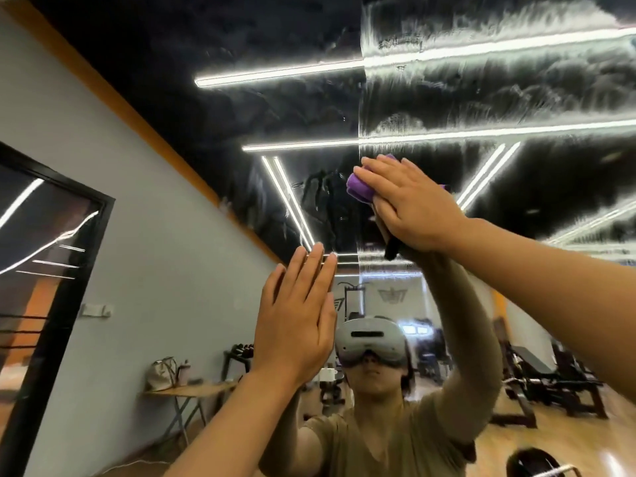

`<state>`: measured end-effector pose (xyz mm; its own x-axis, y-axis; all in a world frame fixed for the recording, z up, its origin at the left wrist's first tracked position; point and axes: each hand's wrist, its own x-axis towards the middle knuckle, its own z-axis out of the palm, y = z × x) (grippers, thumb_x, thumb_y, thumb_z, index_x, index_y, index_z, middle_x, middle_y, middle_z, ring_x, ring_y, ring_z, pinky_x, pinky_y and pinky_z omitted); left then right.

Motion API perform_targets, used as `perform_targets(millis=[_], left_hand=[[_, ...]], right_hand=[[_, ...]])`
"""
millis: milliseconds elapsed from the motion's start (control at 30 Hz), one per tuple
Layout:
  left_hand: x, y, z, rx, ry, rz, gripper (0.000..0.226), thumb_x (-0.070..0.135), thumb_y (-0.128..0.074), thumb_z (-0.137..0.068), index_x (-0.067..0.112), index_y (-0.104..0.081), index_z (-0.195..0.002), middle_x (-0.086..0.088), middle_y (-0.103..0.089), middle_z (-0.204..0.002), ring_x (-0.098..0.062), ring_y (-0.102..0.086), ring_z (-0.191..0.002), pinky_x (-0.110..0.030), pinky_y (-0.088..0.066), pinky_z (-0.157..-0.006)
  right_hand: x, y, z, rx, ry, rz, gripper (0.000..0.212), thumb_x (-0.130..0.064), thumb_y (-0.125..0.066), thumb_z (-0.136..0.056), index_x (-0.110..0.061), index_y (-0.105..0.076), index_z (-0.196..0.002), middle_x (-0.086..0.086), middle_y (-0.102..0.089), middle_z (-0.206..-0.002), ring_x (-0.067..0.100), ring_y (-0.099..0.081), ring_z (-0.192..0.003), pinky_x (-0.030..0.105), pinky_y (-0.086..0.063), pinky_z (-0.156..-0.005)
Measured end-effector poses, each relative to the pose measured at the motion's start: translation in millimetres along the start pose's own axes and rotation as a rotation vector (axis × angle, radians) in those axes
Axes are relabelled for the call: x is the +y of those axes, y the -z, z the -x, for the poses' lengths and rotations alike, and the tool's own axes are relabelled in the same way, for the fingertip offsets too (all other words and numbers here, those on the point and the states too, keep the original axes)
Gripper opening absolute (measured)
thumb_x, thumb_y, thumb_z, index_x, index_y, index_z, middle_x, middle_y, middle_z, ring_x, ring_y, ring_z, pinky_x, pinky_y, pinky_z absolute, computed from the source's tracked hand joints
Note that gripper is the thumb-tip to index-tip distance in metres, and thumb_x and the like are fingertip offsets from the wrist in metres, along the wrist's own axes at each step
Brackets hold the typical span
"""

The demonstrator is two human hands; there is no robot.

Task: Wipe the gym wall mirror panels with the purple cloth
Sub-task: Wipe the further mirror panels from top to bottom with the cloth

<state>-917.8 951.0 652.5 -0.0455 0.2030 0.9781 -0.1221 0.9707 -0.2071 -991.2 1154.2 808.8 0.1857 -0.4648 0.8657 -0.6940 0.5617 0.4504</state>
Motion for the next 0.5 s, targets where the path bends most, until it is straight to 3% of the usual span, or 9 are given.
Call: perform_targets(millis=[100,267,500], left_hand=[[0,-1,0,0.000,0.002,0.005,0.056,0.034,-0.029,-0.103,0.021,-0.032,-0.157,0.000,-0.025,-0.166,-0.017,-0.018,-0.154,-0.040,-0.012,-0.122],[3,-1,0,-0.011,0.018,0.001,0.056,0.035,-0.028,-0.103,0.018,-0.032,-0.157,-0.002,-0.025,-0.166,-0.019,-0.017,-0.154,-0.040,-0.010,-0.123],[41,-8,12,-0.090,0.015,0.121,0.059,0.043,-0.020,-0.104,0.027,-0.011,-0.160,0.006,-0.003,-0.168,-0.007,0.007,-0.154,-0.036,-0.002,-0.126]], right_hand=[[-10,-6,27,0.028,0.037,0.005,0.056,-0.033,-0.032,-0.102,-0.024,-0.032,-0.157,0.000,-0.030,-0.164,0.017,-0.018,-0.154,0.023,0.006,-0.123],[-20,-11,121,-0.125,0.239,0.009,0.053,-0.032,-0.035,-0.105,-0.026,-0.033,-0.157,-0.004,-0.030,-0.164,0.014,-0.017,-0.155,0.030,-0.003,-0.127],[-22,-6,218,-0.260,0.347,0.092,0.054,-0.035,-0.033,-0.107,-0.030,-0.025,-0.160,-0.010,-0.026,-0.166,0.014,-0.019,-0.154,0.037,-0.014,-0.124]])
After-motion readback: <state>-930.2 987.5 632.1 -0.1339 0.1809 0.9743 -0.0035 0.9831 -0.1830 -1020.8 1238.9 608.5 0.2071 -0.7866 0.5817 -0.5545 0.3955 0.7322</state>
